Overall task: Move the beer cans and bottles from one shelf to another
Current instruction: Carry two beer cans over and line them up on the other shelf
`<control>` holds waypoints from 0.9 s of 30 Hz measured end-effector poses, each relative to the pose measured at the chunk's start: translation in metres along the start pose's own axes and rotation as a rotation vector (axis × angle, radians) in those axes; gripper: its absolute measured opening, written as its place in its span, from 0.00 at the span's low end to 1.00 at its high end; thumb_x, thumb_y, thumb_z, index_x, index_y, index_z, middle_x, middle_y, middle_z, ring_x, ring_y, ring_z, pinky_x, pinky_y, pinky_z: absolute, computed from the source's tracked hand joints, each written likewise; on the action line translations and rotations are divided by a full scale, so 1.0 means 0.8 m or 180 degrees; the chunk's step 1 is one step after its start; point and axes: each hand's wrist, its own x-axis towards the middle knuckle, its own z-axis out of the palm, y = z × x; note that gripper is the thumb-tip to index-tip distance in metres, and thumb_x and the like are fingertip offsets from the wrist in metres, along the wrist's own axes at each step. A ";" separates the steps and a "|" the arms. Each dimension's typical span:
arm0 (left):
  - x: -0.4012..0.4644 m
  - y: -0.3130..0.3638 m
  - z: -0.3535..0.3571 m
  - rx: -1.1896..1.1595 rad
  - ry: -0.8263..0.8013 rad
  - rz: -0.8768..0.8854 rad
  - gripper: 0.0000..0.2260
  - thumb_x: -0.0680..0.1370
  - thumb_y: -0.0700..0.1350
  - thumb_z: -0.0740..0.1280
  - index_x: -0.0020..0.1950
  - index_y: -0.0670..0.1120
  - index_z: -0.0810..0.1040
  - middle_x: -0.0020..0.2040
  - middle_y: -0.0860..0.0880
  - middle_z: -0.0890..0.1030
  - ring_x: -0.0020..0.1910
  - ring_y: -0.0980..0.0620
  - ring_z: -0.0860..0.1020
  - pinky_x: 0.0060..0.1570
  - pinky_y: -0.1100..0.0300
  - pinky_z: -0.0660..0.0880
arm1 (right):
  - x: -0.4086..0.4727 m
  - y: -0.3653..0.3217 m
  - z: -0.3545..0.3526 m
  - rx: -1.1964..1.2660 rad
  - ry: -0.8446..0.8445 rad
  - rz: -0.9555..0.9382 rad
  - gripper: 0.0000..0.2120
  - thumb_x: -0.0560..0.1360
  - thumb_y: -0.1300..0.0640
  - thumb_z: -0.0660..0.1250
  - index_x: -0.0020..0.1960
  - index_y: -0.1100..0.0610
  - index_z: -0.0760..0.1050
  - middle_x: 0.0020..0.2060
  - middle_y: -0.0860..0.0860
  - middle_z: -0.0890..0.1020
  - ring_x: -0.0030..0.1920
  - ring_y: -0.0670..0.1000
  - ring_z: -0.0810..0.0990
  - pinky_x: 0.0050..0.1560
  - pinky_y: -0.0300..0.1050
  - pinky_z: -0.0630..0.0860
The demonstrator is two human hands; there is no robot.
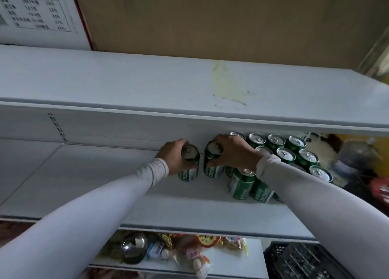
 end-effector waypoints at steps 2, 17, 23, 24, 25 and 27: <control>0.008 -0.001 0.006 0.0016 -0.0039 -0.0018 0.20 0.63 0.54 0.79 0.47 0.50 0.73 0.49 0.46 0.81 0.46 0.46 0.77 0.43 0.62 0.67 | 0.008 0.004 0.006 -0.0072 -0.0021 -0.0077 0.32 0.60 0.38 0.78 0.57 0.54 0.76 0.47 0.50 0.82 0.46 0.54 0.80 0.45 0.48 0.77; 0.038 -0.027 0.017 -0.0173 -0.0138 -0.0047 0.26 0.64 0.55 0.79 0.56 0.45 0.76 0.51 0.46 0.81 0.50 0.45 0.78 0.50 0.54 0.75 | 0.040 0.038 0.023 -0.0211 -0.0281 -0.0212 0.34 0.60 0.38 0.78 0.59 0.54 0.75 0.49 0.51 0.82 0.47 0.54 0.80 0.49 0.52 0.78; 0.058 -0.022 0.028 -0.0156 -0.0037 -0.0119 0.27 0.66 0.54 0.78 0.59 0.46 0.74 0.53 0.46 0.81 0.51 0.45 0.78 0.50 0.55 0.75 | 0.054 0.041 0.023 -0.0515 -0.0074 -0.0255 0.31 0.61 0.36 0.76 0.58 0.52 0.75 0.50 0.49 0.82 0.49 0.55 0.80 0.48 0.51 0.78; 0.063 -0.021 0.029 -0.0142 -0.0026 -0.0134 0.27 0.66 0.54 0.78 0.59 0.46 0.74 0.53 0.45 0.81 0.51 0.45 0.78 0.50 0.55 0.75 | 0.057 0.040 0.022 -0.0610 -0.0017 -0.0270 0.29 0.61 0.36 0.76 0.56 0.51 0.76 0.49 0.49 0.82 0.48 0.56 0.80 0.47 0.51 0.77; 0.068 -0.021 0.030 -0.0122 -0.0018 -0.0141 0.26 0.66 0.53 0.78 0.59 0.46 0.74 0.53 0.45 0.80 0.52 0.44 0.78 0.50 0.56 0.74 | 0.060 0.039 0.020 -0.0723 0.0026 -0.0284 0.28 0.62 0.36 0.76 0.54 0.50 0.76 0.48 0.49 0.82 0.48 0.56 0.80 0.46 0.49 0.77; 0.077 -0.022 0.031 -0.0076 -0.0018 -0.0156 0.27 0.66 0.54 0.77 0.60 0.46 0.73 0.54 0.45 0.80 0.53 0.44 0.78 0.51 0.55 0.74 | 0.064 0.038 0.017 -0.0894 0.0108 -0.0336 0.27 0.62 0.35 0.75 0.53 0.50 0.76 0.48 0.49 0.82 0.49 0.56 0.80 0.45 0.48 0.76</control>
